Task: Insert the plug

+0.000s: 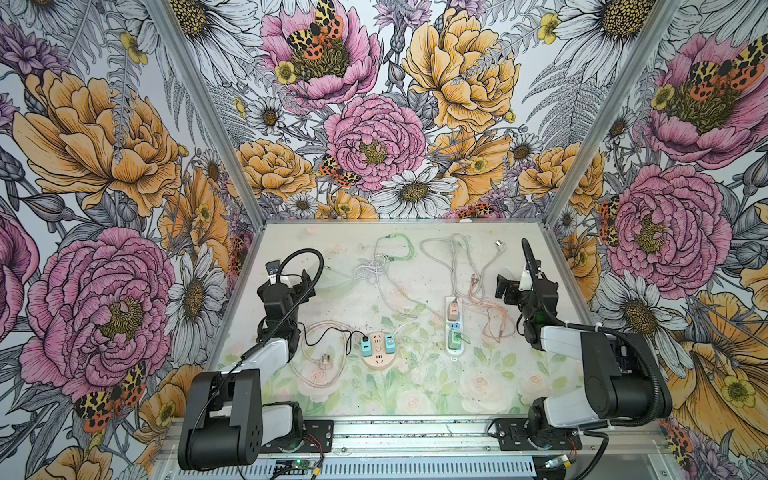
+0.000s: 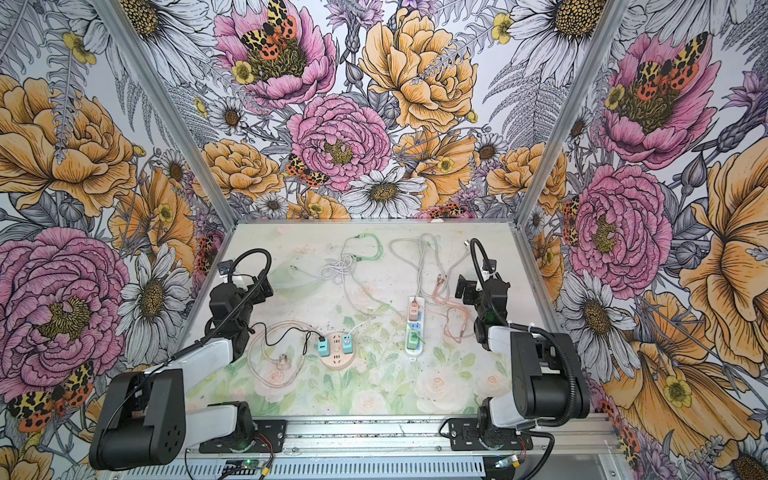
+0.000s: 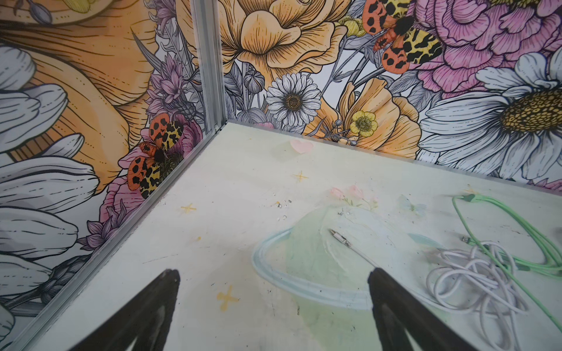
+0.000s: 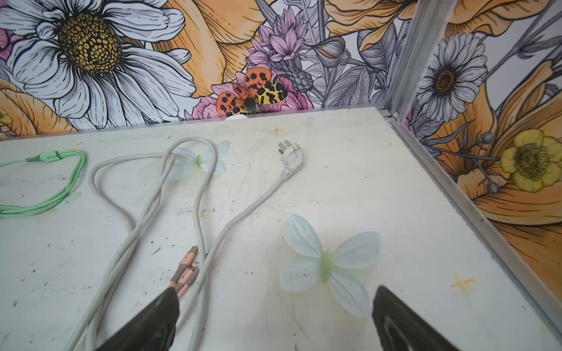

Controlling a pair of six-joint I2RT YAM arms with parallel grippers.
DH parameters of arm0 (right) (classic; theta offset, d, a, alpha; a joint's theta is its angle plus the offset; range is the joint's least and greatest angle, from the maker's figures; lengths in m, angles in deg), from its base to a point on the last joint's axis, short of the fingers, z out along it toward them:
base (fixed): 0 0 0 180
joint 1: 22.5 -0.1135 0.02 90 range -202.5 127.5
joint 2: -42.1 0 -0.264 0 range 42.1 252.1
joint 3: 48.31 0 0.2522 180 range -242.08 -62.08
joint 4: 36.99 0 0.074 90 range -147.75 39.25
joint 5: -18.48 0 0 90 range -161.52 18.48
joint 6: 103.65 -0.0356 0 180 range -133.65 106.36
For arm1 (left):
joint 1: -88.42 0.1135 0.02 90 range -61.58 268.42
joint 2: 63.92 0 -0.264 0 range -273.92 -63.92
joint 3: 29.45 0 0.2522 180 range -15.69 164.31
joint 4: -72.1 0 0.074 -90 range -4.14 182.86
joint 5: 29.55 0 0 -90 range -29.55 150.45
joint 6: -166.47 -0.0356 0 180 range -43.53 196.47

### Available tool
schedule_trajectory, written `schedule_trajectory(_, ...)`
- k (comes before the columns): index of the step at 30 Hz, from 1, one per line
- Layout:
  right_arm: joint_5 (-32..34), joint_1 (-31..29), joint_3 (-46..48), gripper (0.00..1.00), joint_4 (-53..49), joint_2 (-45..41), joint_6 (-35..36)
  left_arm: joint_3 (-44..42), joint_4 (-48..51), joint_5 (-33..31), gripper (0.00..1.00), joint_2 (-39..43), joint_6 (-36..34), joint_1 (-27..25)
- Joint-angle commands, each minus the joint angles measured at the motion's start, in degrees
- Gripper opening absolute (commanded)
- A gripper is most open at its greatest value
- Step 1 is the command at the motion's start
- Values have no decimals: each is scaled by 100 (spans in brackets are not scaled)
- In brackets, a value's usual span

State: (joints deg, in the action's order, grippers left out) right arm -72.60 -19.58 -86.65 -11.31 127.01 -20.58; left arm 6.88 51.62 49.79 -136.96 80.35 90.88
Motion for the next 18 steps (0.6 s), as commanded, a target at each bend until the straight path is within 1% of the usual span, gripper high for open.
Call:
schedule_trajectory(1, 215, -140, 149, 99, 774, 114, 323, -174, -992, 265, 99, -268, -196, -75)
schedule_trajectory(5, 172, -163, 159, 99, 808, 146, 369, -334, -1447, 119, 99, -481, -309, -214)
schedule_trajectory(8, 123, -182, 265, 99, 1100, 276, 441, -411, -1767, 65, 99, -660, -349, -254)
schedule_trajectory(10, 121, -195, 362, 99, 1313, 291, 456, -422, -1878, 38, 99, -770, -412, -322)
schedule_trajectory(14, -63, -211, 433, 100, 1430, 285, 552, -381, -2069, -84, 99, -1071, -623, -521)
schedule_trajectory(15, -59, -210, 435, 99, 1430, 289, 551, -381, -2154, -94, 99, -1162, -676, -574)
schedule_trajectory(16, -27, -210, 428, 99, 1420, 290, 534, -391, -2298, -326, 99, -1263, -754, -643)
schedule_trajectory(18, 112, -207, 392, 100, 1363, 290, 480, -426, -2314, -341, 99, -1244, -732, -650)
